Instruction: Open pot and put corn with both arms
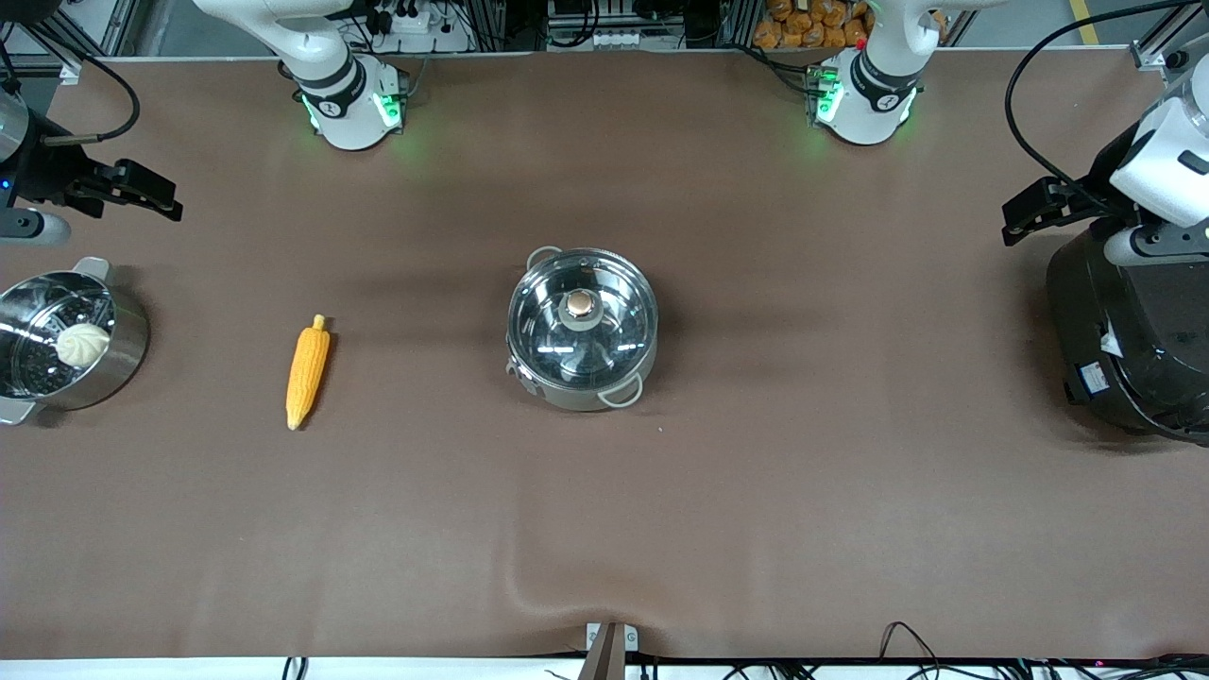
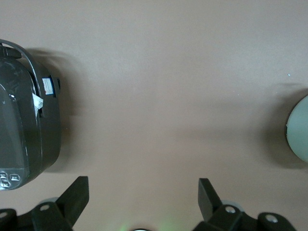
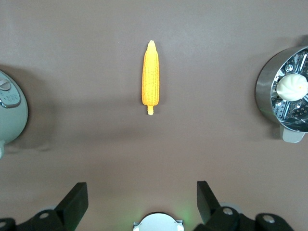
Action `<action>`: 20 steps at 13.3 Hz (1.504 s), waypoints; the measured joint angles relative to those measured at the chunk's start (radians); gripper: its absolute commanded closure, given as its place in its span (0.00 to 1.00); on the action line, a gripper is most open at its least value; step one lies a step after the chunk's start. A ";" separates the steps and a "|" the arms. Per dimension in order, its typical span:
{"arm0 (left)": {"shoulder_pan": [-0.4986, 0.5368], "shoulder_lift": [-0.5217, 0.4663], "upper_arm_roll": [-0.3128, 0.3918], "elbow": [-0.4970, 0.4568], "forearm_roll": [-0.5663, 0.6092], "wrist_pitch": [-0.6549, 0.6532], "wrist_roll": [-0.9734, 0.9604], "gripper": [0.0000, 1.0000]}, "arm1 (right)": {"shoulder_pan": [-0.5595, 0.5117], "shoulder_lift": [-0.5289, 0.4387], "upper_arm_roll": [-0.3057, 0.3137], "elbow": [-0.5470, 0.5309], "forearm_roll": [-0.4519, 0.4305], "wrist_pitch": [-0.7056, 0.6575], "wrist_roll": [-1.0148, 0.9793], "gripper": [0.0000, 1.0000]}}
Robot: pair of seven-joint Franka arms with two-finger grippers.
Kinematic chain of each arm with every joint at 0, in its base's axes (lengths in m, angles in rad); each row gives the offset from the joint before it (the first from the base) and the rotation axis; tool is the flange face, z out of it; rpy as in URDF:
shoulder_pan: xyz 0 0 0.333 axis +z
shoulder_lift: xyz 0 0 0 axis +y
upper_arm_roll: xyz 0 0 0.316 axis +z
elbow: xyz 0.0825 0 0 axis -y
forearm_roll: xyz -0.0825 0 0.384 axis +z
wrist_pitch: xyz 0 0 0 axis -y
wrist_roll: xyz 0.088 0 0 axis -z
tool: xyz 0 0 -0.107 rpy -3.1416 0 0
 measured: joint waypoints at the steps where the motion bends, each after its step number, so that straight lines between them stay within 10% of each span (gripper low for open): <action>1: 0.001 0.000 0.001 0.000 0.000 0.000 0.000 0.00 | -0.001 0.000 0.000 0.000 0.000 0.000 0.001 0.00; 10: -0.056 0.119 -0.045 0.026 -0.005 0.055 -0.050 0.00 | -0.019 0.000 -0.005 -0.002 0.000 0.002 0.003 0.00; 20: -0.564 0.568 -0.083 0.259 -0.043 0.411 -1.110 0.00 | -0.019 0.071 -0.007 -0.196 0.001 0.398 0.004 0.00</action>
